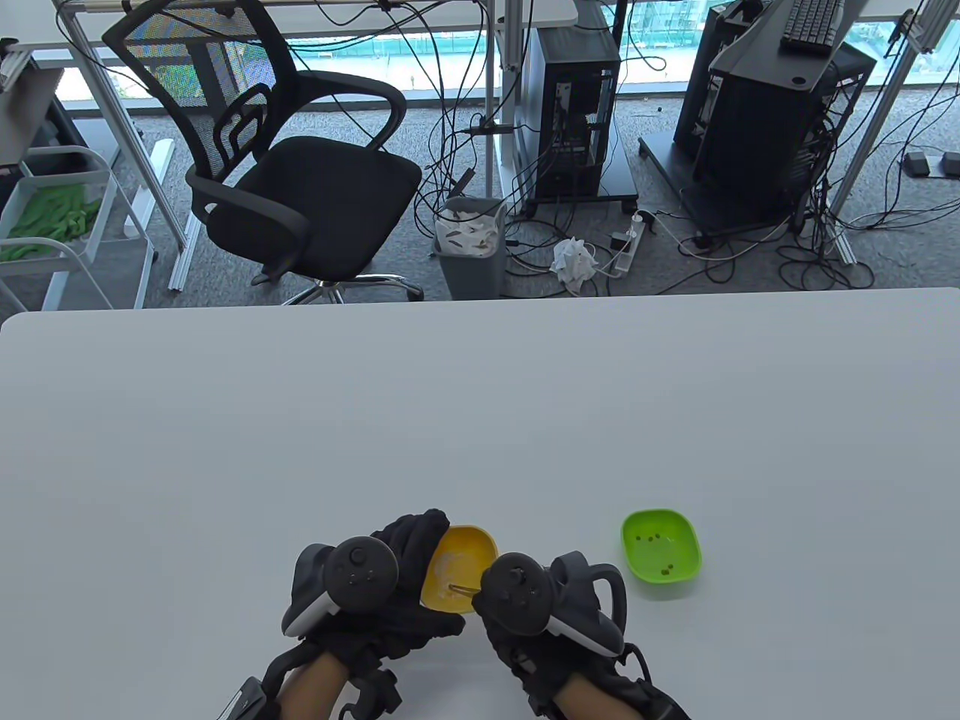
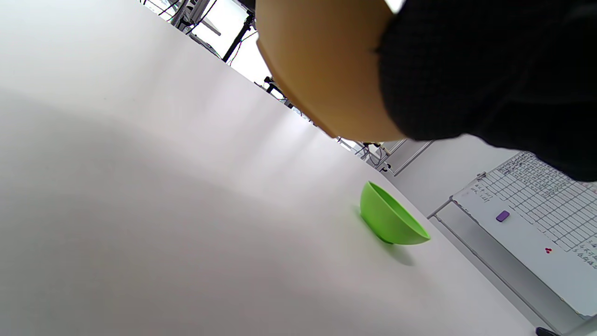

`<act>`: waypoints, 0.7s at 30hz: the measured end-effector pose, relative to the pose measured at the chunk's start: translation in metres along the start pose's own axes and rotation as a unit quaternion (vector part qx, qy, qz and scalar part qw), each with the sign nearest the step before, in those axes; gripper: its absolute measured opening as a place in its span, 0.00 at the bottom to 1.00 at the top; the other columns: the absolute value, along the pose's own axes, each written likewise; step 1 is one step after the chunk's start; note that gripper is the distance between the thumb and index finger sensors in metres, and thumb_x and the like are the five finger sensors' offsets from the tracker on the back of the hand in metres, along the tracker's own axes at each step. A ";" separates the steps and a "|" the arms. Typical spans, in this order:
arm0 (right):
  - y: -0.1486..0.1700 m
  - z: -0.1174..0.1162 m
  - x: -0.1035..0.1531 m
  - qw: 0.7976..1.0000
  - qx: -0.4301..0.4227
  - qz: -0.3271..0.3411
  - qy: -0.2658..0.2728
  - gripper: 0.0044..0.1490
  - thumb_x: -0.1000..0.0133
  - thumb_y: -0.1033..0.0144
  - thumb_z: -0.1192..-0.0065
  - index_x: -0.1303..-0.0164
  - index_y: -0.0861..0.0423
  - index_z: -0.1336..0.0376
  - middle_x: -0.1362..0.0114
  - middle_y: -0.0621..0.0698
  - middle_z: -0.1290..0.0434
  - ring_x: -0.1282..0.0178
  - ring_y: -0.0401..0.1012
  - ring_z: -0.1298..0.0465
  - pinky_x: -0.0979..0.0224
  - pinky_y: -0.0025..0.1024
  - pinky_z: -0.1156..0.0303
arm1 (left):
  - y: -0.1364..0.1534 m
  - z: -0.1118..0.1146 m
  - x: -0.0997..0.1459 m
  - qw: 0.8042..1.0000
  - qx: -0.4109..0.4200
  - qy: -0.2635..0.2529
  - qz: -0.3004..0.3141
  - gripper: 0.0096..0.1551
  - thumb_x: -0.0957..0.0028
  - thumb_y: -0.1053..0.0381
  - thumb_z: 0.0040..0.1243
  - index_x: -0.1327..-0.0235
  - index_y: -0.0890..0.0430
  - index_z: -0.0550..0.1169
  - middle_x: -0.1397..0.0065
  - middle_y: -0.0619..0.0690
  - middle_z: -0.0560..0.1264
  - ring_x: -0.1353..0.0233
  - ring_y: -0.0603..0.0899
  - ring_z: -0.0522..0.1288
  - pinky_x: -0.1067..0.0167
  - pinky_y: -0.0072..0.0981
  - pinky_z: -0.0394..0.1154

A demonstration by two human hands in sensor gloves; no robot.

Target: Pick mung beans with tweezers into small dish

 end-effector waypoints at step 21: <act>0.192 0.044 0.065 0.952 -0.007 -0.273 0.140 0.21 0.47 0.62 0.28 0.55 0.64 0.21 0.58 0.60 0.18 0.72 0.36 0.21 0.68 0.32 0.21 | 0.003 -0.003 0.002 1.000 0.011 -0.006 -0.005 0.74 0.61 0.33 0.77 0.16 0.55 0.44 0.13 0.56 0.47 0.13 0.69 0.46 0.23 0.73 0.42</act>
Point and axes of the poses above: the tracker on the back of each hand, its own y axis roughly to the little-finger side, its own x axis roughly from the fingertips to the wrist, z = x × y, the point moved 2 cm from there along -x, roughly from the wrist to the fingertips
